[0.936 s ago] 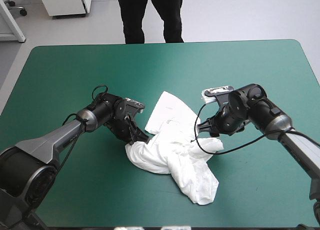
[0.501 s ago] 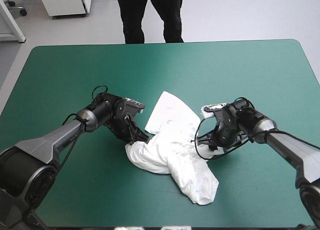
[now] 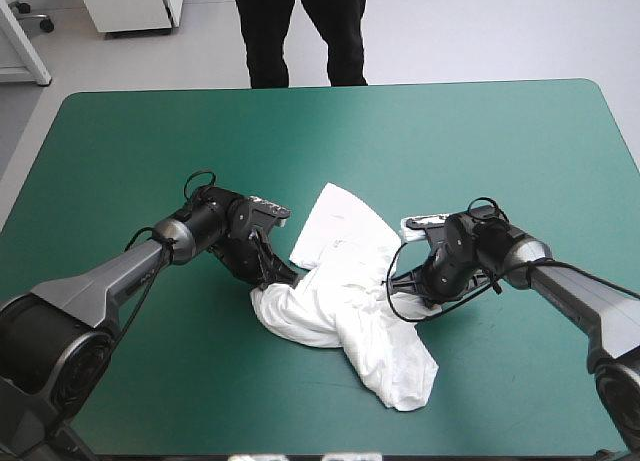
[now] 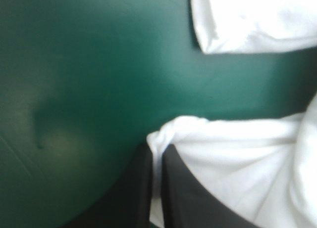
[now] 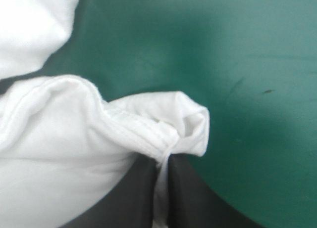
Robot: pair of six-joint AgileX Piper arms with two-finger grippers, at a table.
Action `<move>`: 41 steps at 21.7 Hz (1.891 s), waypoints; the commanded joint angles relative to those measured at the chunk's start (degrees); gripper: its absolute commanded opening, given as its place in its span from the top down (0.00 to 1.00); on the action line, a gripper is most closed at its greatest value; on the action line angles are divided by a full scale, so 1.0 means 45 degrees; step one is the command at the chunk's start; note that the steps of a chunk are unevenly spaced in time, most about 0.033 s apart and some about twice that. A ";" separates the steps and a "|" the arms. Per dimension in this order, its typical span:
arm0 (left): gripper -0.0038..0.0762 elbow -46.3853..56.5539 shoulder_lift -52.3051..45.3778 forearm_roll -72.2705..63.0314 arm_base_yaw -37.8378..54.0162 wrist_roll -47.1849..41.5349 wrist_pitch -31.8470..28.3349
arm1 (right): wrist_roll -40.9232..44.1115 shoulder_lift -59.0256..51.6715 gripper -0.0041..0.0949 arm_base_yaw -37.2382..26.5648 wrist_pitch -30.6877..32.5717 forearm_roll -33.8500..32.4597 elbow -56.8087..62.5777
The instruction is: Fold the cloth
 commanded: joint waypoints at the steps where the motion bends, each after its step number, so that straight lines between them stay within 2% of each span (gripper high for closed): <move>1: 0.96 -0.0194 -0.0214 -0.0361 -0.0072 0.0313 0.0064 | -0.0147 -0.0116 0.98 0.0059 -0.0042 0.0624 -0.0153; 6: 0.96 -0.1559 -0.1894 0.1178 -0.0072 0.0181 0.0320 | 0.0470 -0.1657 0.98 0.0059 0.1426 -0.1405 -0.2346; 10: 0.96 -0.3128 -0.3459 0.3537 -0.0072 -0.0880 0.0379 | 0.0573 -0.3100 0.98 0.0036 0.2461 -0.2142 -0.4863; 16: 0.96 -0.6048 -0.4822 0.5940 -0.0072 -0.1279 0.0757 | 0.0563 -0.4065 0.98 0.0036 0.3380 -0.3791 -0.8095; 20: 0.96 -0.8295 -0.5162 0.6354 -0.0072 -0.1305 0.0784 | 0.0450 -0.4274 0.98 0.0036 0.3466 -0.4411 -1.0170; 23: 0.96 -1.0603 -0.5432 0.6415 -0.0072 -0.1161 0.0840 | -0.0310 -0.4302 0.98 0.0036 0.3590 -0.4443 -1.2474; 26: 0.96 -1.1561 -0.5658 0.6415 -0.0072 -0.1135 0.1002 | -0.0665 -0.4302 0.98 0.0036 0.3782 -0.4532 -1.3662; 29: 0.96 -1.1701 -0.6214 0.6415 -0.0072 -0.0874 0.1723 | -0.0665 -0.4302 0.98 0.0036 0.4774 -0.5061 -1.4570; 33: 0.96 -1.1097 -0.7488 0.6437 -0.0072 -0.0814 0.2187 | -0.0574 -0.4978 0.98 0.0036 0.4780 -0.4989 -1.4369; 35: 0.96 -1.0451 -0.8276 0.6499 -0.0072 -0.0814 0.3006 | -0.0101 -0.5654 0.98 0.0036 0.4780 -0.4989 -1.3468; 38: 0.96 -0.8590 -0.9173 0.5707 -0.0072 -0.0909 0.4164 | 0.1142 -0.7249 0.98 0.0036 0.4780 -0.4647 -0.9970; 39: 0.96 -0.8137 -0.9291 0.5434 -0.0072 -0.1071 0.4164 | 0.1330 -0.7568 0.98 0.0036 0.4780 -0.4557 -0.9301; 41: 0.96 -0.5428 -0.9617 0.4615 -0.0072 -0.1543 0.4068 | 0.2126 -0.8522 0.98 0.0036 0.4758 -0.4099 -0.6197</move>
